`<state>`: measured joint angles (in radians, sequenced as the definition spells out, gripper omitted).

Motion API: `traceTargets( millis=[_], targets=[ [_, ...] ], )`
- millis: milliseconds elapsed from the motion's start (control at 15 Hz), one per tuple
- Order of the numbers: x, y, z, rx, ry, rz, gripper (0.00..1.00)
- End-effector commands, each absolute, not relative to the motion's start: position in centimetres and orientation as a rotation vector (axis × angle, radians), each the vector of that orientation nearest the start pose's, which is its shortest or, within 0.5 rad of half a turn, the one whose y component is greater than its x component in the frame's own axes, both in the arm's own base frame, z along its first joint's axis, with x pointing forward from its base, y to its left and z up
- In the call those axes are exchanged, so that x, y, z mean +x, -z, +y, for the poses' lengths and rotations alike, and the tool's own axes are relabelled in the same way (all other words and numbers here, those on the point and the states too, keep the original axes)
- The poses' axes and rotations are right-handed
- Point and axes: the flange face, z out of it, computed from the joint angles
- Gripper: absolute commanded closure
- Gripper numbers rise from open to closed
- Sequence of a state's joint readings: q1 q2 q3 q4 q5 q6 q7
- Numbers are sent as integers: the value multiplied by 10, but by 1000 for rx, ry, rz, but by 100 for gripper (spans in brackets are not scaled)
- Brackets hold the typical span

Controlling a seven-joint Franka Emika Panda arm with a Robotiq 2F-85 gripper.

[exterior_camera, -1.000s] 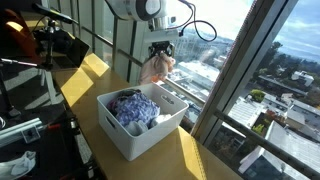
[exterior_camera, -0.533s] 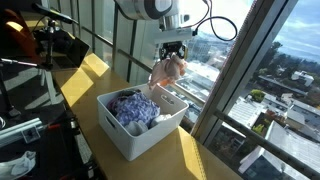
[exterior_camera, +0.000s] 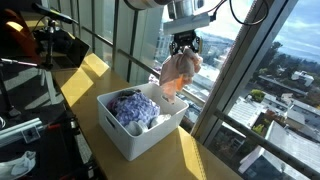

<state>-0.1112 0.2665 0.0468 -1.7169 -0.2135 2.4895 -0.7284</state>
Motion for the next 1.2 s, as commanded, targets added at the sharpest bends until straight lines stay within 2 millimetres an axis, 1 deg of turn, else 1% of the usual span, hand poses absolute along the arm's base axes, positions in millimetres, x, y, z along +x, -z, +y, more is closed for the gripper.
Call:
traceTargets(
  millis=[0, 200, 333, 467, 533, 667, 933, 1000, 1067, 1133],
  targets=[
    [649, -484, -46, -3134, 668, -1356, 100],
    [638, -450, -35, -3109, 585, -1374, 100],
    [633, -418, -26, -3086, 511, -1384, 100],
    [628, -379, -11, -3054, 434, -1404, 100],
    [623, -365, -2, -3039, 402, -1418, 100],
    [619, -333, 15, -3013, 348, -1446, 100],
    [617, -285, 42, -2973, 260, -1471, 100],
    [618, -278, 47, -2968, 243, -1477, 75],
    [618, -273, 52, -2963, 232, -1486, 74],
    [619, -272, 56, -2960, 227, -1498, 68]
  ],
)
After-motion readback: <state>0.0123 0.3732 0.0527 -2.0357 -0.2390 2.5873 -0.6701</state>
